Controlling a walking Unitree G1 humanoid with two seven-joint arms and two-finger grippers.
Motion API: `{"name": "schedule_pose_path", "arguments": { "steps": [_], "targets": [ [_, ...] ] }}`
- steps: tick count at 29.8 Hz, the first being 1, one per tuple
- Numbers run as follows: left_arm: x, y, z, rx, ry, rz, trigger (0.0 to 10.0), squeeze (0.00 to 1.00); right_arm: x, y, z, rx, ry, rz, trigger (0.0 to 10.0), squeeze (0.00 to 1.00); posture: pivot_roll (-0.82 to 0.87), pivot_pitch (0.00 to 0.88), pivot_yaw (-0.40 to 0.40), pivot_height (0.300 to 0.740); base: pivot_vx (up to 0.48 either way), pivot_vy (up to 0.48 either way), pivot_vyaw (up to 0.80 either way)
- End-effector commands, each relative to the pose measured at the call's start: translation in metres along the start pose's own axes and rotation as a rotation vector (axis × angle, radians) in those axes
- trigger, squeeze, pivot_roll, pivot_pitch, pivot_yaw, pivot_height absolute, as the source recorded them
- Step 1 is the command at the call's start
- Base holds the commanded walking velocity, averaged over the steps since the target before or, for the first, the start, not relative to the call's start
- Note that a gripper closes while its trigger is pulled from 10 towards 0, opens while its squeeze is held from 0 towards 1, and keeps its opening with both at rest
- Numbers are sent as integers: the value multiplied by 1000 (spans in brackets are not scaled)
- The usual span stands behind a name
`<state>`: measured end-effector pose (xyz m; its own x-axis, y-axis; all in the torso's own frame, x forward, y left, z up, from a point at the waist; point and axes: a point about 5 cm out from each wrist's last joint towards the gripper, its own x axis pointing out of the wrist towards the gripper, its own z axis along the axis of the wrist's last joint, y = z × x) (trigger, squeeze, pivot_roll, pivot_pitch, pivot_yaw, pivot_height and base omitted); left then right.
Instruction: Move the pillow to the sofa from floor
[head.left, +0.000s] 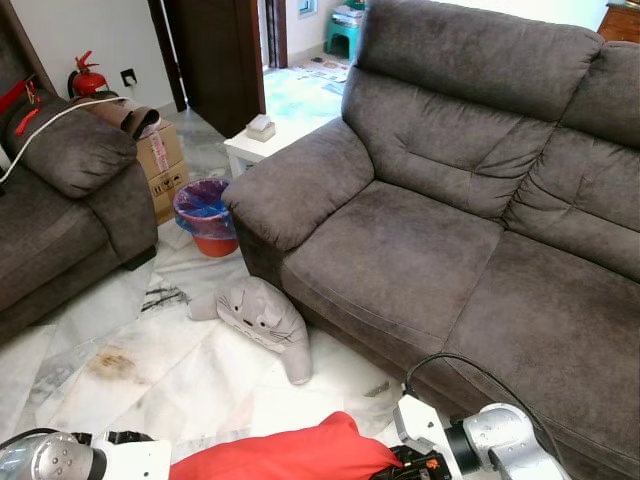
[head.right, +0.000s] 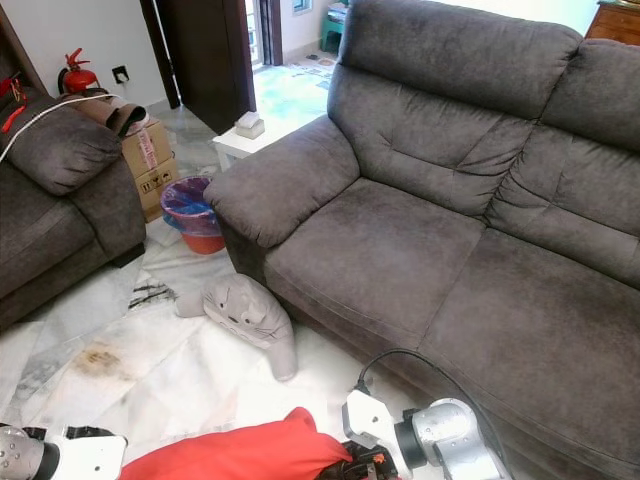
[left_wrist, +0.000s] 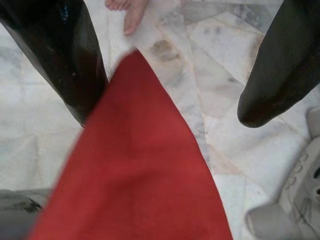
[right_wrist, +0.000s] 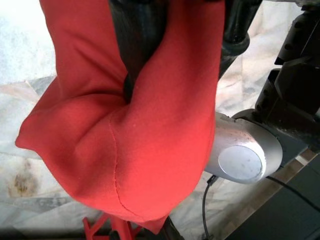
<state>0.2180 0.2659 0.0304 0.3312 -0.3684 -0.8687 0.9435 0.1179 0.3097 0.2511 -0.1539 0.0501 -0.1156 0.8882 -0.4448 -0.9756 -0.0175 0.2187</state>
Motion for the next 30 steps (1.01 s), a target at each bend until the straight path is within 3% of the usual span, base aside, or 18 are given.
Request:
{"name": "schedule_pose_path", "arguments": {
  "steps": [1, 3, 10, 17, 21, 25, 30],
  "targets": [
    [2, -4, -4, -10, 8, -6, 10000, 0, 1, 1, 15, -62, -68, 37, 10000, 0, 161, 124, -21, 740, 0, 0, 0],
    [9, -6, -2, -56, -28, 16, 10000, 0, 1, 2, 19, -75, -66, 46, 10000, 0, 154, 125, -23, 740, 0, 0, 0],
    [17, -10, -7, -45, -8, 38, 10000, 0, -1, 4, 26, -95, -73, 61, 10000, 0, 148, 126, -29, 740, 0, 0, 0],
    [21, -1, -3, -38, -35, 106, 10000, 0, -1, 6, 31, -108, -83, 69, 10000, 0, 143, 126, -33, 740, 0, 0, 0],
    [23, 5, 5, -43, -102, 145, 10000, 0, 0, 8, 32, -108, -83, 75, 10000, 0, 143, 127, -36, 740, 0, 0, 0],
    [25, -3, 13, -108, -183, 51, 10000, 0, 0, 9, 32, -105, -82, 75, 10000, 0, 141, 127, -36, 740, 0, 0, 0],
    [28, -12, 15, -124, -206, -28, 10000, 0, 0, 9, 32, -104, -78, 74, 10000, 0, 141, 126, -35, 740, 0, 0, 0]
  ]
}}
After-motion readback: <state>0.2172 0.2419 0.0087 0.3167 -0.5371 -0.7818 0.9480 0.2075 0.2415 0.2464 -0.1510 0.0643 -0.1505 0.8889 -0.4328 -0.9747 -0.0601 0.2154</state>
